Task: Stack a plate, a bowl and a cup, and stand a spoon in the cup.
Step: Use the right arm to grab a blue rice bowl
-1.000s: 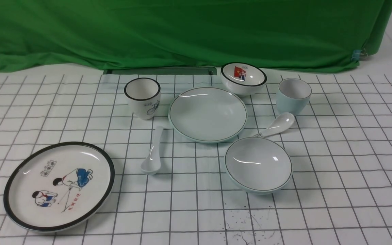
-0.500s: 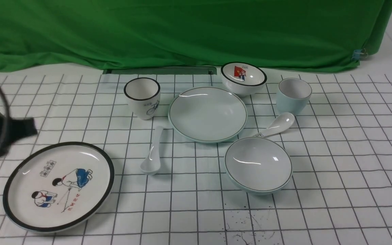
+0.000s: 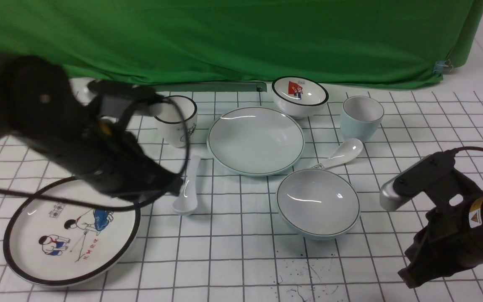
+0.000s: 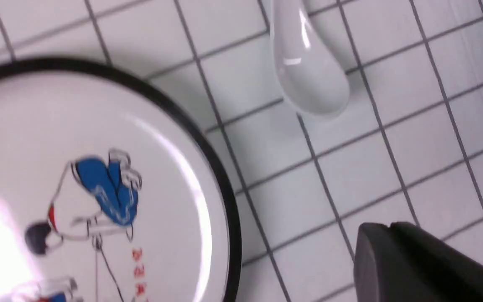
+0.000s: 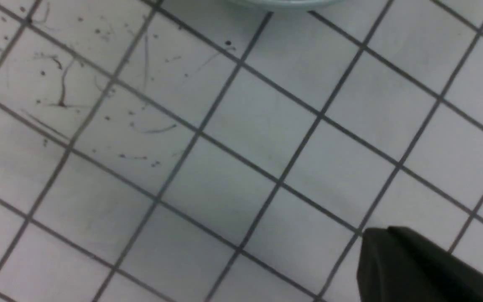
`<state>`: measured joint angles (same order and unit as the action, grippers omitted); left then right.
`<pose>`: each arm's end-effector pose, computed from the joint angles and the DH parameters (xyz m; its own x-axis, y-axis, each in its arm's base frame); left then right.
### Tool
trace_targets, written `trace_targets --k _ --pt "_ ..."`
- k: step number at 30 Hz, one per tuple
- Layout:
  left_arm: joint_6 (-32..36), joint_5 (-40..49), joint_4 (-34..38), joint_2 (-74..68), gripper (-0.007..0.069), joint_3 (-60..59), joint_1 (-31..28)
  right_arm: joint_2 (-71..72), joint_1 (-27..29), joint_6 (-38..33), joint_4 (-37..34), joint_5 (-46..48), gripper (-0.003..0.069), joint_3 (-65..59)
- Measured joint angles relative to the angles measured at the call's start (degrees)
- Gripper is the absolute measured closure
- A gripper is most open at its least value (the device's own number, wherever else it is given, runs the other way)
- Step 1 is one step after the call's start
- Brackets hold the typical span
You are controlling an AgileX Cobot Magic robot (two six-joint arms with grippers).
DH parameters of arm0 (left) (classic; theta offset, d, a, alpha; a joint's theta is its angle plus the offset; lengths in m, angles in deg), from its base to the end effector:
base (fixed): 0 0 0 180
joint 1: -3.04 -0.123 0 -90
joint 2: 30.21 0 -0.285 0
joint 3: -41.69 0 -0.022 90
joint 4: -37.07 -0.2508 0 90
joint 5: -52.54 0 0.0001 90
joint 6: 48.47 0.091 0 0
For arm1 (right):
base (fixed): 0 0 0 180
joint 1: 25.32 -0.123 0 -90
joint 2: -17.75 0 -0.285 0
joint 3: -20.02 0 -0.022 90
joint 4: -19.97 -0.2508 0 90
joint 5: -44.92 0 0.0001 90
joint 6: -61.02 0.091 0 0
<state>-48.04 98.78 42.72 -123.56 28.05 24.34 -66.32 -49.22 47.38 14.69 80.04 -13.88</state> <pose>0.2808 -0.1164 0.2743 -0.8531 0.2675 -0.4479 0.3411 0.9356 -0.0908 0.2207 0.1031 0.2273 -0.7346 -0.5024 -0.4560 -0.5528 0.8329 -0.0270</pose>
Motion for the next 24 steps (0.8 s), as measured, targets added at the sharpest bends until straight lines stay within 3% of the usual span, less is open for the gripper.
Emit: trace_targets --k 4,14,24 --pt "-5.1 -0.3 -4.4 -8.4 0.0601 9.0 2.2 -0.5 -0.1 0.0 -0.2 1.0 0.0645 0.7" --pt "-6.3 2.7 -6.2 -25.7 0.0295 23.7 2.2 -0.5 -0.2 -0.1 -0.2 0.8 0.0638 0.8" --pt "-6.3 2.2 -6.3 -27.0 0.0265 24.1 2.1 -0.5 -0.2 -0.1 -0.2 -0.4 0.0626 0.8"
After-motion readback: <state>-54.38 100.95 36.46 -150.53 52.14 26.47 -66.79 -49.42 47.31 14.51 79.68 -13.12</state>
